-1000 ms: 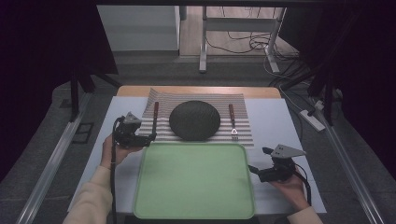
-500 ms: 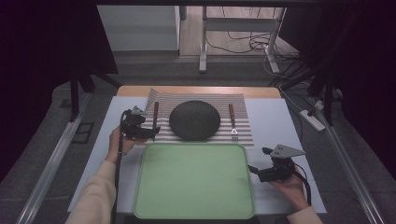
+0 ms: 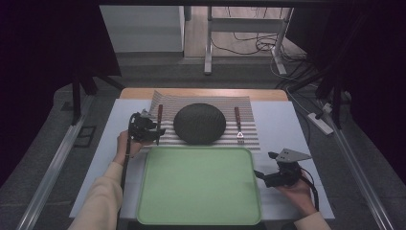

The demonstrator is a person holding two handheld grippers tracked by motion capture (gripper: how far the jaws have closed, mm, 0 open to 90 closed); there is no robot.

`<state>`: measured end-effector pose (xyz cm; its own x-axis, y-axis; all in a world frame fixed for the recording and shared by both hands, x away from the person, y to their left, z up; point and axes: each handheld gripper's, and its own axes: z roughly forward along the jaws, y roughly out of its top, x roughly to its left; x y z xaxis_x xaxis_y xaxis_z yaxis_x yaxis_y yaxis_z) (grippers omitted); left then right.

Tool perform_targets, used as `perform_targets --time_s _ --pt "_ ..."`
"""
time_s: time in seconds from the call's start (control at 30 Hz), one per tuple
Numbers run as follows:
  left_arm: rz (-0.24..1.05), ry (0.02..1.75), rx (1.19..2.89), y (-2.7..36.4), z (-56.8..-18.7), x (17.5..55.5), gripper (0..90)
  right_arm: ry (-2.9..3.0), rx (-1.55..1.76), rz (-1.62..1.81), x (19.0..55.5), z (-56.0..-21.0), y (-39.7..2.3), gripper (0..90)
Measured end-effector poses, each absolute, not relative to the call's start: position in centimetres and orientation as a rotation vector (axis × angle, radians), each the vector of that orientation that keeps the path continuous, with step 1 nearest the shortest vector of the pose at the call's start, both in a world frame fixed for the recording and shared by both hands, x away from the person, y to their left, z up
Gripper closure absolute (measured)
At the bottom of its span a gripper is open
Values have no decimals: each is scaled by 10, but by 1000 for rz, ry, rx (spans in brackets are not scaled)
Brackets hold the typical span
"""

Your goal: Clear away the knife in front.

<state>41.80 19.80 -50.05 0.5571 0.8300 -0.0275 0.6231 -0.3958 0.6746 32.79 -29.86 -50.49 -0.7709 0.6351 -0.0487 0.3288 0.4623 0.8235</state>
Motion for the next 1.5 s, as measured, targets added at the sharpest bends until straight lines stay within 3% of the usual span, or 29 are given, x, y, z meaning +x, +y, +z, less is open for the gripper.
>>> perform_targets --time_s 0.13,0.23,0.8,1.5 --pt "362 1129 2205 191 -508 422 824 2373 814 1205 328 -505 -298 67" --pt "341 1127 2224 189 -511 423 887 2372 812 1202 327 -505 -299 67" --pt "288 1188 2274 195 -528 424 888 2378 805 1196 326 -505 -300 67" --pt "271 1301 2207 248 -531 411 888 2374 806 1195 326 -505 -301 68"
